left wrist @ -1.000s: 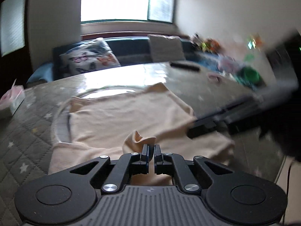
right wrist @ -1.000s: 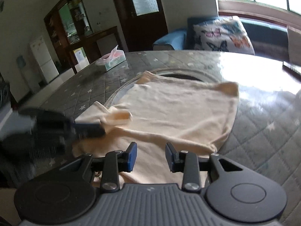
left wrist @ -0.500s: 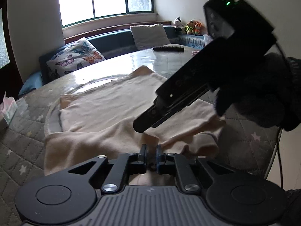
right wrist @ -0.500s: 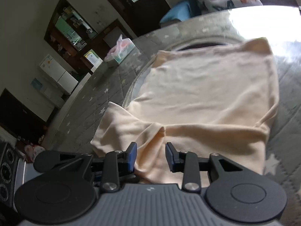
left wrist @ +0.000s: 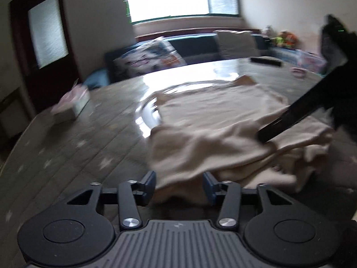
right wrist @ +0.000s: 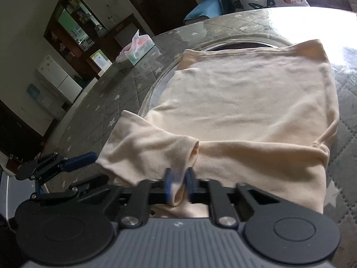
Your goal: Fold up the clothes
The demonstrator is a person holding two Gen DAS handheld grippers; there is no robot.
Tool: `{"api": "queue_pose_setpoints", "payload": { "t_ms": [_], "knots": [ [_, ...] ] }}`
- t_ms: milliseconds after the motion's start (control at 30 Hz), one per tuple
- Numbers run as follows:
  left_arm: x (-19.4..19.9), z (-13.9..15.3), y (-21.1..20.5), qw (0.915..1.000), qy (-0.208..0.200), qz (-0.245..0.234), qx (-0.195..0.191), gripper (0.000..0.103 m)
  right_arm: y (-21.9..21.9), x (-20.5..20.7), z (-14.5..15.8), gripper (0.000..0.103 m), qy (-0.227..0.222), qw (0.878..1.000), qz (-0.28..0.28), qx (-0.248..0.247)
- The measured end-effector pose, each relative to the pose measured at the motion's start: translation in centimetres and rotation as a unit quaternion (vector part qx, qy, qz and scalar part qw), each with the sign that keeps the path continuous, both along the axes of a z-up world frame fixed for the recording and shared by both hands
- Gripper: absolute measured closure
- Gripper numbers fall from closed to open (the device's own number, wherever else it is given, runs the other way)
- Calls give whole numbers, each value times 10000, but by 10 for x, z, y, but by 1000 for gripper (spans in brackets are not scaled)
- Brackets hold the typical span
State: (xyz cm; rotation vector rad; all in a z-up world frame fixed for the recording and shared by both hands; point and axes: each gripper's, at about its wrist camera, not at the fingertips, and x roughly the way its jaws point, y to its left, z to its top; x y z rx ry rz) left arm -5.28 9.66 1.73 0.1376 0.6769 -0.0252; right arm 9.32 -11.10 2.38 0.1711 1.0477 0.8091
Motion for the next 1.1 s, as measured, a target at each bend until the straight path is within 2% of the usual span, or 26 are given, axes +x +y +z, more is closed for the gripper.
{"api": "queue_pose_setpoints", "payload": {
  "t_ms": [133,267,533,667,800,1100],
  "knots": [
    [-1,-7,5,9998,98,122,-91,41,-5,-2,17,99,-171,9996,-83,189],
    [-1,-9,3,9997,98,127,-202,40,-12,-6,44,99,-470,9979,-119,426],
    [1,-13,-3,9998,77,167,-102,40,-34,-18,100,100,-1233,9893,-253,741],
    [0,-13,-4,9998,66,176,-15,41,-56,-25,117,100,-1524,9844,-426,771],
    [-3,-13,-6,9999,56,137,37,44,-78,-26,111,100,-1596,9837,-679,474],
    [-3,-12,-5,9998,79,94,126,45,-102,-20,41,100,-835,9914,-906,-449]
  ]
}}
